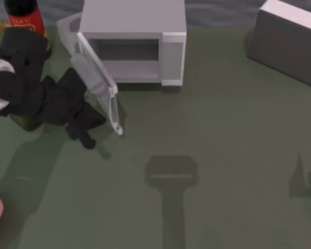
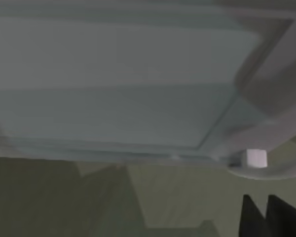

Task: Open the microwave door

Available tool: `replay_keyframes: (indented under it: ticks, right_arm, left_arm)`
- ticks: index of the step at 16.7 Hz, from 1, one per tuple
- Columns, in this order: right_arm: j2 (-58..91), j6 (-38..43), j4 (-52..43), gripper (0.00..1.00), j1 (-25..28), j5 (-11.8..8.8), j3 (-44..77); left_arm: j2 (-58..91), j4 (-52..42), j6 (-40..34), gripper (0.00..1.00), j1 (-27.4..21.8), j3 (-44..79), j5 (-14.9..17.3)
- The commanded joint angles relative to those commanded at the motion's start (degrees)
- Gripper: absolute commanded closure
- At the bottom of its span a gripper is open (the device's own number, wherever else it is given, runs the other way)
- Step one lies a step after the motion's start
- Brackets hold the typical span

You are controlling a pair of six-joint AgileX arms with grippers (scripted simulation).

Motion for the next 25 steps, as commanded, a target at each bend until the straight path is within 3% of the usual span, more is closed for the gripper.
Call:
replay_keyframes:
  ticks: [8, 18, 25]
  right_arm:
    - [0.00, 0.00, 0.00, 0.00, 0.00, 0.00, 0.00]
    - [0.00, 0.00, 0.00, 0.00, 0.00, 0.00, 0.00]
    - [0.00, 0.00, 0.00, 0.00, 0.00, 0.00, 0.00]
  left_arm:
    - [0.00, 0.00, 0.00, 0.02, 0.00, 0.00, 0.00]
    - [-0.20, -0.13, -0.03, 0.00, -0.04, -0.05, -0.07]
    - [-13.69, -9.15, -2.07, 0.00, -0.84, -3.29, -1.24]
